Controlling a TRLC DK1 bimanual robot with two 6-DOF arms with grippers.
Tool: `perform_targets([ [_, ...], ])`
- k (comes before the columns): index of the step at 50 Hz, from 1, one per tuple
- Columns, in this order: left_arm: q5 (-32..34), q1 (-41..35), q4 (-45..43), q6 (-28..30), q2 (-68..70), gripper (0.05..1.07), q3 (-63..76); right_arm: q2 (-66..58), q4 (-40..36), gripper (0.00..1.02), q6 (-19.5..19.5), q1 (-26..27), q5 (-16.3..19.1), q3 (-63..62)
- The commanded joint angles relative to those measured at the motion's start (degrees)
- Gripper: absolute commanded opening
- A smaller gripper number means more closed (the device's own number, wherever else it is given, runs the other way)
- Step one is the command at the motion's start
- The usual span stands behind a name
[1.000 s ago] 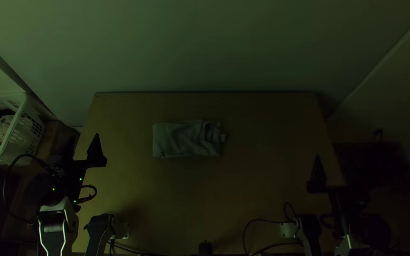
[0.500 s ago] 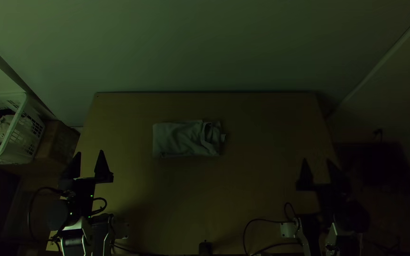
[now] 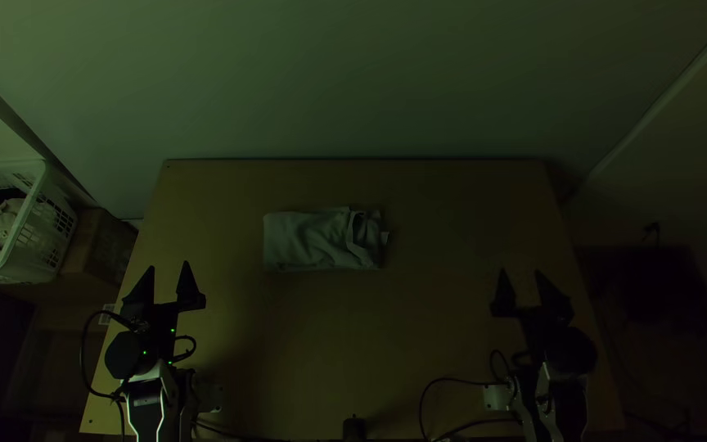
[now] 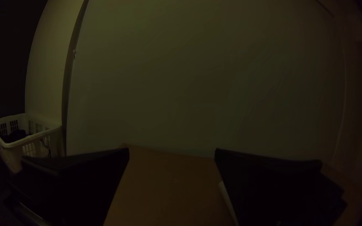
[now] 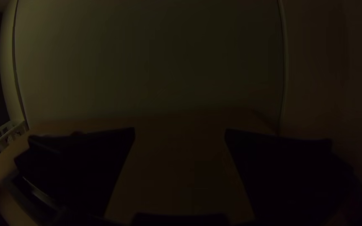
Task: Fold the t-shirt
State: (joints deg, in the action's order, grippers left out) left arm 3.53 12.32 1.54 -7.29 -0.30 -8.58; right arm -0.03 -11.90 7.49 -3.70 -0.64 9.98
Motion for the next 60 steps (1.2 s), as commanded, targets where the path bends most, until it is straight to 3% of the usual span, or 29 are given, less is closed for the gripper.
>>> perform_targets([
  [1,-0.5,0.6,-1.8,-0.2,0.6,1.03,3.1,0.4,5.3,0.98,1.2,-0.2,-0.1,-4.9],
  [13,-0.5,4.1,-2.4,3.9,0.6,1.03,8.3,0.2,2.6,0.98,1.0,0.6,-0.2,-6.6],
  [20,-1.2,5.9,-1.1,3.9,0.3,1.03,8.4,0.2,2.6,0.98,1.0,2.7,-0.1,-6.5],
  [60,-1.2,5.8,-1.1,3.9,0.3,1.03,8.4,0.2,2.6,0.98,1.0,2.6,-0.1,-6.5],
])
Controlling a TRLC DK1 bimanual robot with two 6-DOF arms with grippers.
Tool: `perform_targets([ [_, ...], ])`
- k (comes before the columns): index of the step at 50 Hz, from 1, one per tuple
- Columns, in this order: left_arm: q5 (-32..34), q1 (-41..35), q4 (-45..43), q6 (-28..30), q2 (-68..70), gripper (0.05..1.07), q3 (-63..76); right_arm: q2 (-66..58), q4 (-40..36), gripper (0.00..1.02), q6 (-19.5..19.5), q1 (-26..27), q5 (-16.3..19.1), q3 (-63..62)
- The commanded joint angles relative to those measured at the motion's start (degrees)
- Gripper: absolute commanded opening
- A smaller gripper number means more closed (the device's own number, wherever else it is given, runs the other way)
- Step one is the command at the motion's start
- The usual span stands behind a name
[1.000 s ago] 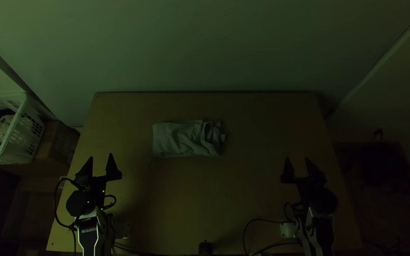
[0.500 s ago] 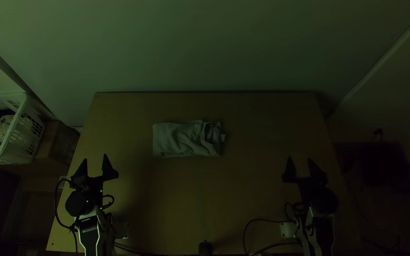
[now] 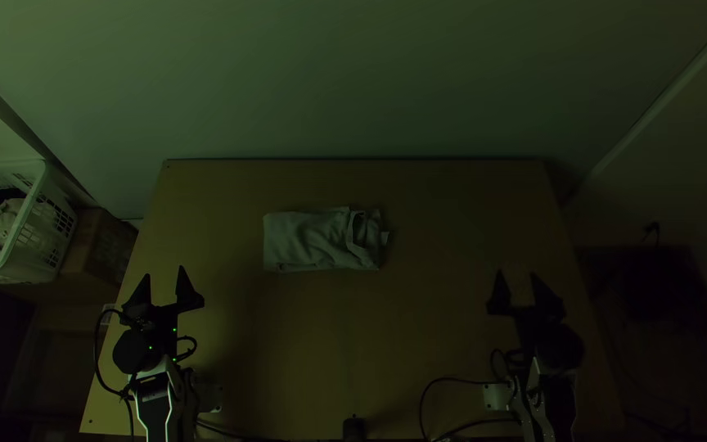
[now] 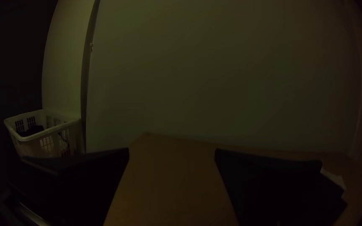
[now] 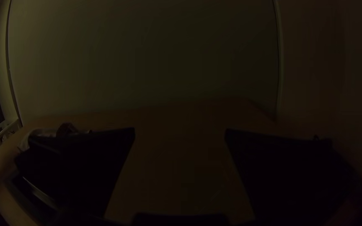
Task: Fold the t-shirt
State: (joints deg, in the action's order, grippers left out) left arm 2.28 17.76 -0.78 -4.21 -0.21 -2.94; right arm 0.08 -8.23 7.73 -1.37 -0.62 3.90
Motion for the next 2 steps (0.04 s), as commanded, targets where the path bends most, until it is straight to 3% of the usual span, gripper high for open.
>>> perform_targets([
  [1,0.0,0.3,1.2,0.8,0.3,1.03,2.8,0.1,-1.1,0.98,0.8,0.2,-0.2,-0.5],
  [2,0.0,0.3,1.2,0.8,0.2,1.03,2.8,0.1,-1.1,0.98,0.8,0.2,-0.2,-0.5],
])
